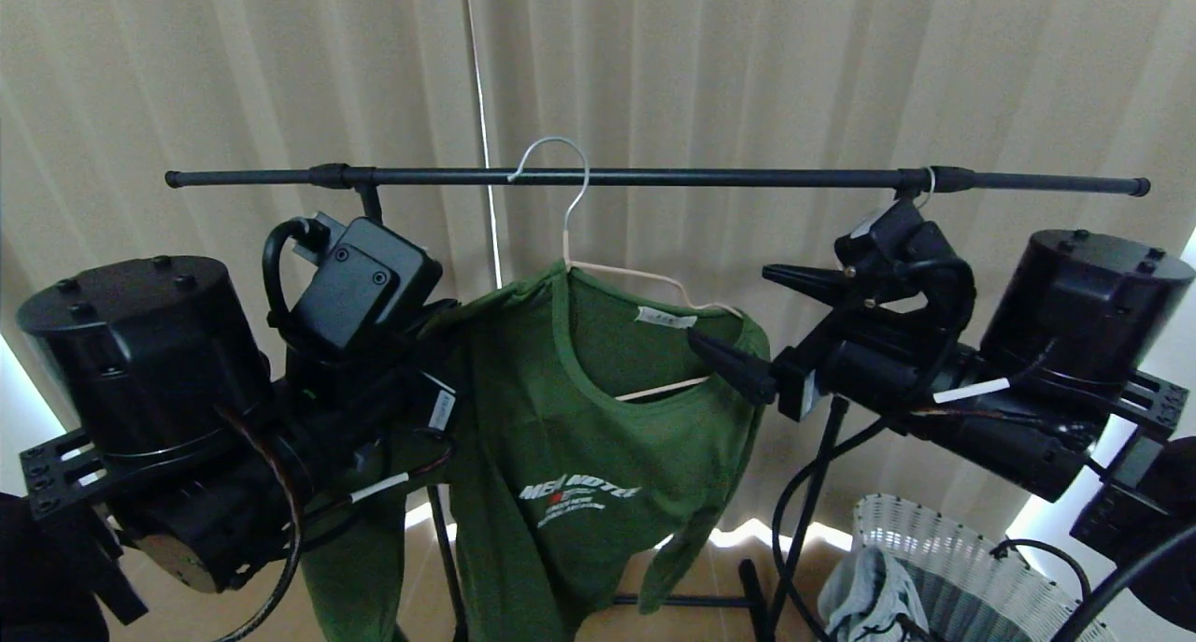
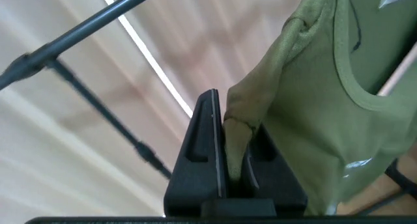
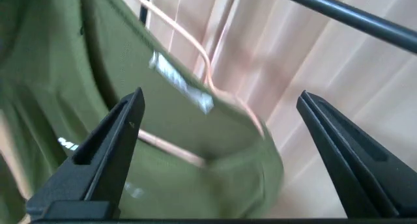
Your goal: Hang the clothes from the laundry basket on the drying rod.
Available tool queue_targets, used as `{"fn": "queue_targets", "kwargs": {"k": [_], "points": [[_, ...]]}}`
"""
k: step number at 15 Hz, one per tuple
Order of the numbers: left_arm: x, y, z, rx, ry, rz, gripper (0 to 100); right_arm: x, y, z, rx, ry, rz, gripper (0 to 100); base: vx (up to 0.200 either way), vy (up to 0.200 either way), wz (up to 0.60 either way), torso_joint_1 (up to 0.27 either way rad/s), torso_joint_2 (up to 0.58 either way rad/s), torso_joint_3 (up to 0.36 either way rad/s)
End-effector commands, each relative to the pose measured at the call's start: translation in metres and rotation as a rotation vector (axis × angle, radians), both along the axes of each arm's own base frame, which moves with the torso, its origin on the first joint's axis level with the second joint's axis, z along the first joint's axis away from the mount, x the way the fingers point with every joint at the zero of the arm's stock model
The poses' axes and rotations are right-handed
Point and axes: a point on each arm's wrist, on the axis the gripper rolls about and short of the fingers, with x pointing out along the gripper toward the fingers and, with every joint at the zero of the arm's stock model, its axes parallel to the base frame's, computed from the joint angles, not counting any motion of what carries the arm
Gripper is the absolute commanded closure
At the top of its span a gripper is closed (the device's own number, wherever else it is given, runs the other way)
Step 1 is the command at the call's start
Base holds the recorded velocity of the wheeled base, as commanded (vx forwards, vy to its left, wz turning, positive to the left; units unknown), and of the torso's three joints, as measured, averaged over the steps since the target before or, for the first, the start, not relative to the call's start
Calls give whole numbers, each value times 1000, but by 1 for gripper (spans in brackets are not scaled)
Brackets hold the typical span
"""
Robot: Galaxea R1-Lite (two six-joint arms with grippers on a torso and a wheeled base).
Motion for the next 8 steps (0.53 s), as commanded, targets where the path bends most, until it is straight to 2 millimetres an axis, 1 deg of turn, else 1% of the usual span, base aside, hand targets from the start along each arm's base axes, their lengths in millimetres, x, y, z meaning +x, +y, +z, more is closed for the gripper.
{"fn": "queue_targets", "kwargs": {"k": [1,3,4,5,8], "points": [[-4,-7,-2,2,0,-30,100,16,10,0,-23,6,-1,0,0,0,0,0,0,0],[-4,-8,-2,4,-1,-37,100,22,12,5,-22,-3,-7,0,0,0,0,0,0,0],[-4,-8,-2,4,-1,-37,100,22,12,5,-22,-3,-7,0,0,0,0,0,0,0],[-5,-9,-3,5,1,-41,100,29,8,7,-70,-12,-27,0,0,0,0,0,0,0],[-9,-14,-4,8,4,-69,100,31,8,8,-109,-7,-23,0,0,0,0,0,0,0]]}}
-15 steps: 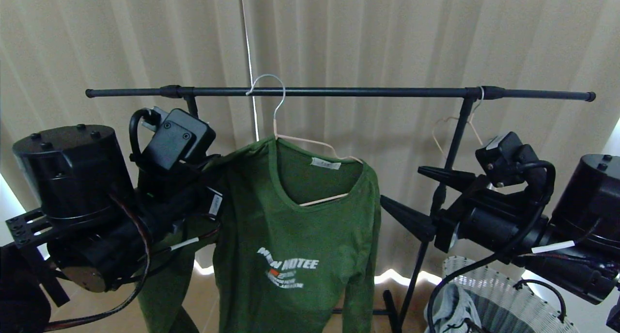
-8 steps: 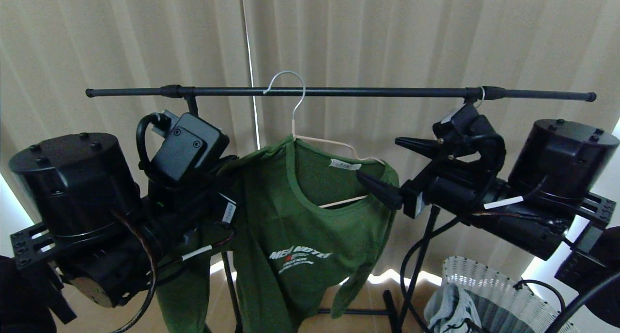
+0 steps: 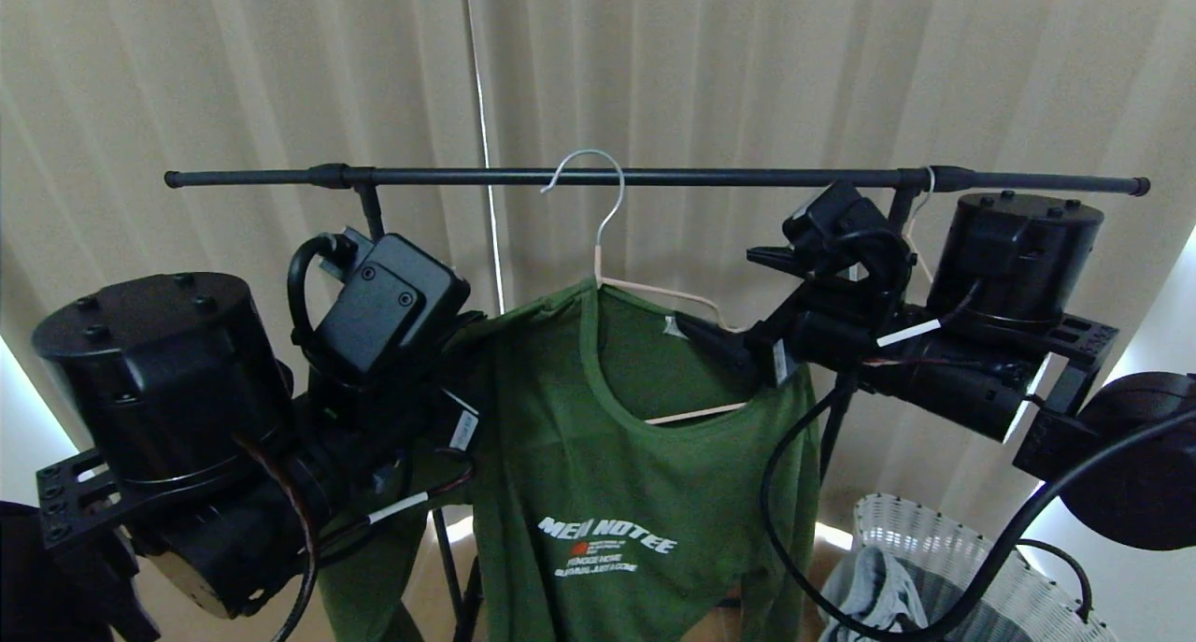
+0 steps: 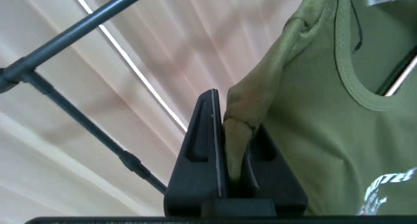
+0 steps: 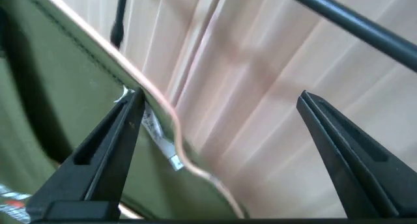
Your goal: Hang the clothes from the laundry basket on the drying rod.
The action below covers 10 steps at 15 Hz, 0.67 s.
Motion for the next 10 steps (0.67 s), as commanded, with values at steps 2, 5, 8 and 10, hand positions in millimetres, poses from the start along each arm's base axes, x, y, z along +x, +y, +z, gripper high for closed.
{"fn": "queue_targets", "kwargs": {"k": [2,5,8,10], "points": [[-3,-6,0,-7,-8,-41,100,4,2,-3,-31,-4,3,0,0,0,0,0,0,0],[-6,-8,-2,3,-26,-70,100,5,3,-2,-29,-7,4,0,0,0,0,0,0,0],[-6,-8,-3,6,-22,-70,100,3,3,0,-30,-15,6,100,0,0,0,0,0,0],[-6,-8,-6,11,-16,-70,100,4,4,-1,-34,-14,8,100,0,0,0,0,0,0]]}}
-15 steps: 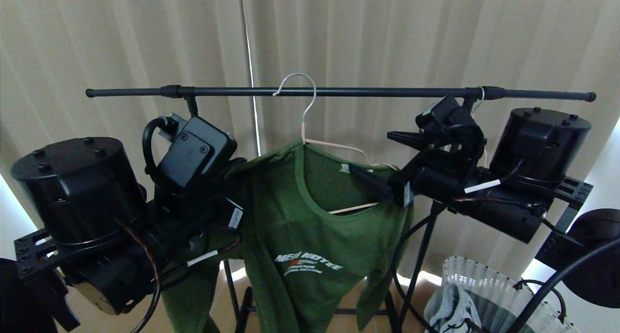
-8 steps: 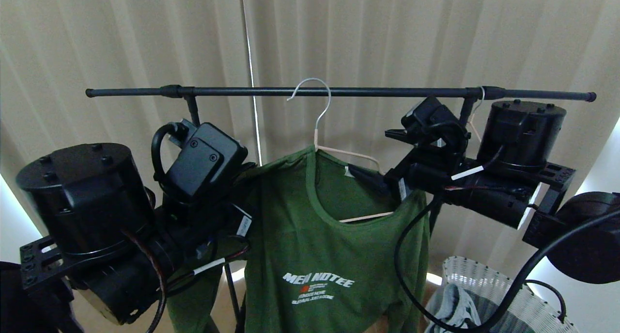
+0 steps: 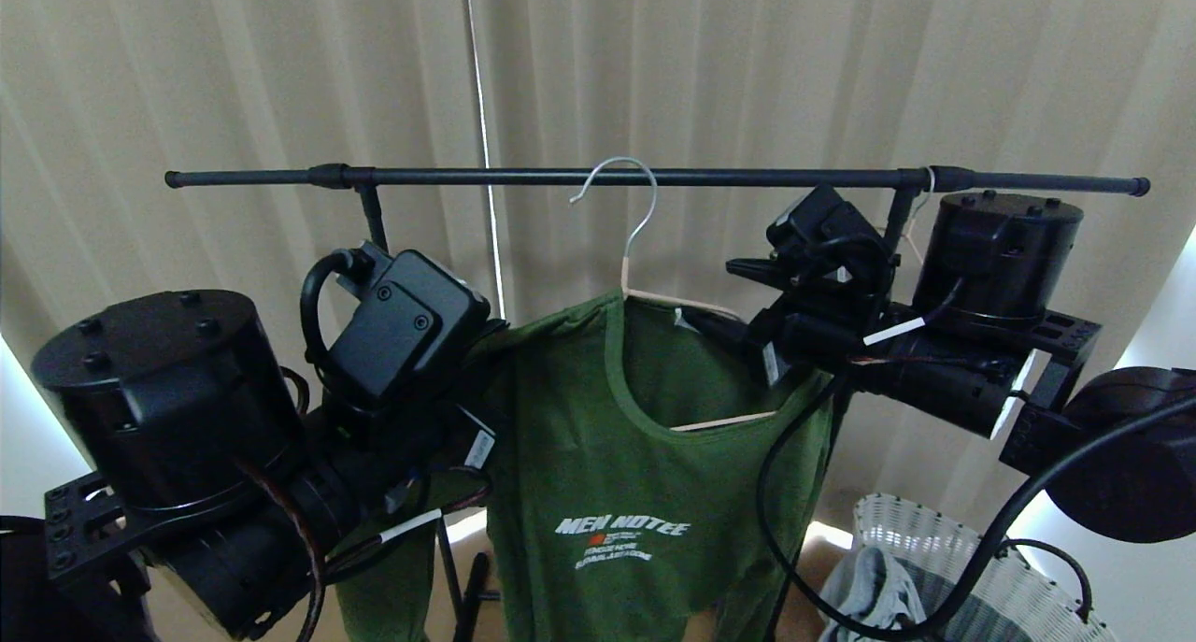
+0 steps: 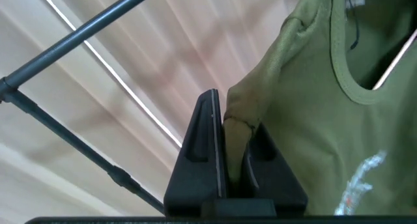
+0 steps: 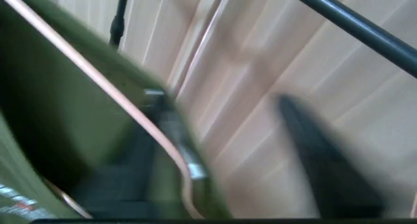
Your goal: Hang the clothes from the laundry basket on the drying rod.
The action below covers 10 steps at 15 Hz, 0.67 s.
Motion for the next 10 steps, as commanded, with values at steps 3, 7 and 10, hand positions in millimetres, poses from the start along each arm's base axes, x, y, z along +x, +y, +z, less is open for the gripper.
{"fn": "queue_targets", "kwargs": {"k": [3,7,10], "points": [[0,-1,-1,-4,-4,-9,100,0,1,-2,-3,4,3,100,0,0,0,0,0,0],[-1,0,-2,-1,-1,-7,100,0,0,0,0,0,3,100,0,0,0,0,0,0],[-2,1,-1,-10,-4,-7,100,-3,-2,1,3,-3,1,100,0,0,0,0,0,0]]}}
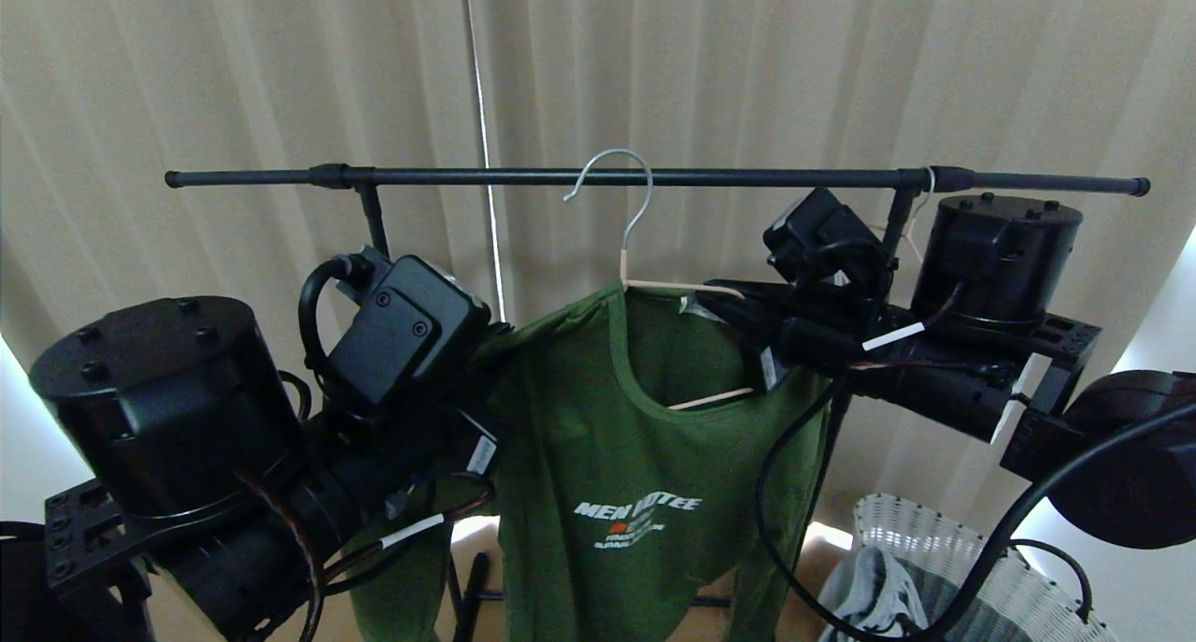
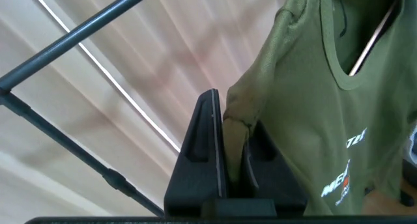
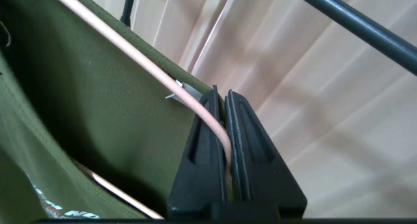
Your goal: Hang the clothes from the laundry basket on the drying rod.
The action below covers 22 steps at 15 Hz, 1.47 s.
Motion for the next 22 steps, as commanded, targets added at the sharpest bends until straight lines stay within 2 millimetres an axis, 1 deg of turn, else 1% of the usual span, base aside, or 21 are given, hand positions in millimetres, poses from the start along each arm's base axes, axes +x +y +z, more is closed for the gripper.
{"fn": "queue_targets", "kwargs": {"k": [1,2,3,6,7,10,12,14,16,17,19,22], "points": [[0,0,3,-11,-5,1,100,-2,-1,2,3,-5,-2,100,0,0,0,0,0,0],[0,0,4,-18,-8,1,100,-2,-2,2,5,-6,-2,100,0,0,0,0,0,0],[0,0,4,-19,-7,-4,0,-2,-2,3,8,-10,-2,100,0,0,0,0,0,0],[-1,2,2,-39,15,-14,0,-2,-6,6,13,-17,-37,100,0,0,0,0,0,0],[-2,2,2,-43,16,-14,0,-1,-10,8,16,-22,-62,100,0,0,0,0,0,0],[-17,17,7,-110,23,-12,0,-5,-30,13,23,-34,-136,100,0,0,0,0,0,0],[-20,26,4,-110,29,10,0,-5,-39,16,31,-38,-164,100,0,0,0,0,0,0],[-23,35,-1,-113,44,34,0,-6,-52,16,29,-38,-209,100,0,0,0,0,0,0],[-27,40,-9,-110,76,43,0,-8,-62,16,27,-35,-236,100,0,0,0,0,0,0],[-33,45,-15,-119,100,49,0,-13,-69,17,28,-38,-251,100,0,0,0,0,0,0],[-33,50,-21,-108,118,70,0,-17,-72,19,33,-44,-256,100,0,0,0,0,0,0],[-36,53,-38,-61,173,68,0,-21,-73,21,73,-30,-255,100,0,0,0,0,0,0]]}}
